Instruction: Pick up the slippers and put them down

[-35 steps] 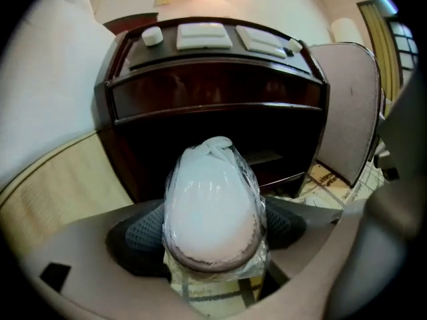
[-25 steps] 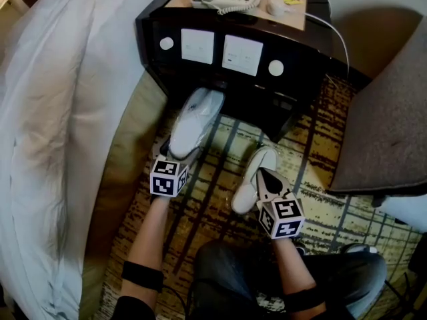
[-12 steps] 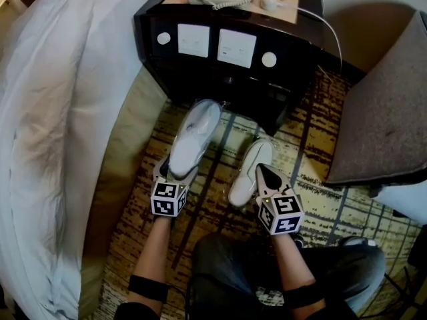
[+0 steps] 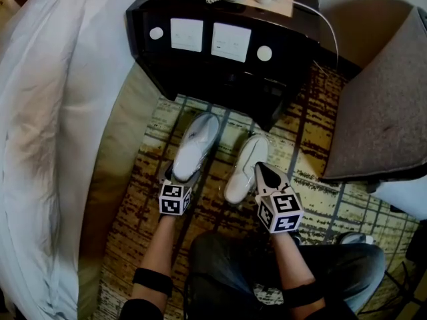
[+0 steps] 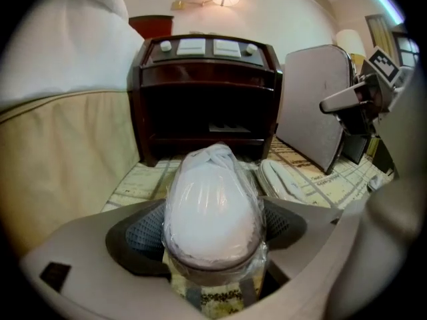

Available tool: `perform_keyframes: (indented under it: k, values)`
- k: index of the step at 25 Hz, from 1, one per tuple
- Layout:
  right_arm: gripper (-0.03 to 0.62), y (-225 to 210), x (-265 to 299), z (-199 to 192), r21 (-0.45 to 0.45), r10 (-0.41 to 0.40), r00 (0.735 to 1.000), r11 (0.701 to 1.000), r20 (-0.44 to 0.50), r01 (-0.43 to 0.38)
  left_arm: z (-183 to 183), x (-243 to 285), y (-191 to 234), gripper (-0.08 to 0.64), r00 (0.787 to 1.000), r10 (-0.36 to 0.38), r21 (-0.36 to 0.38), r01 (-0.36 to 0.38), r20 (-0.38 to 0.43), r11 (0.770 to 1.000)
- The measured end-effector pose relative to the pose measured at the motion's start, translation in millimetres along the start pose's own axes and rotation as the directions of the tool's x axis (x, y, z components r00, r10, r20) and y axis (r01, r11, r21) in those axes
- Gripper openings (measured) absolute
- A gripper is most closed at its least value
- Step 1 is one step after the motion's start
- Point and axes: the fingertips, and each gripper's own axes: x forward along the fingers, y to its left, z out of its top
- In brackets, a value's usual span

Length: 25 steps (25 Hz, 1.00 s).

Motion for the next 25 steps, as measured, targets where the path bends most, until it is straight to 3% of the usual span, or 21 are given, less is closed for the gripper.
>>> perform_keyframes:
  k: [12,13,14,17,25]
  values:
    - [0.0,-3.2,4.8,-10.7,0.004,-0.005,1.0,1.0,-0.025,0.005,-54.0,33.1,-0.8,0.41,0.99,-0.02,-0.037,0.015,-0.137,0.999]
    - [0.0,-2.8,5.0,-11.2,0.003,-0.004,1.0,1.0,-0.026,0.005,-58.0,32.9,-4.7,0.433,0.986,-0.029,-0.042,0.022,-0.163,0.999]
    - [0.0,-2.5,5.3,-11.6,0.002,-0.004,1.0,1.0,-0.027,0.004,-62.7,33.0,-8.5,0.506,0.981,-0.04,-0.048,0.031,-0.189,0.998]
    - [0.0,-2.9,5.9,-13.0,0.002,-0.002,1.0,1.0,-0.029,0.002,-77.0,33.9,-12.5,0.515,0.969,-0.055,-0.06,0.042,-0.24,0.997]
    - [0.0,-3.6,5.9,-16.7,0.01,0.0,0.999,1.0,-0.035,0.001,-64.5,25.1,-5.9,0.515,0.976,-0.034,-0.046,0.024,-0.217,0.999]
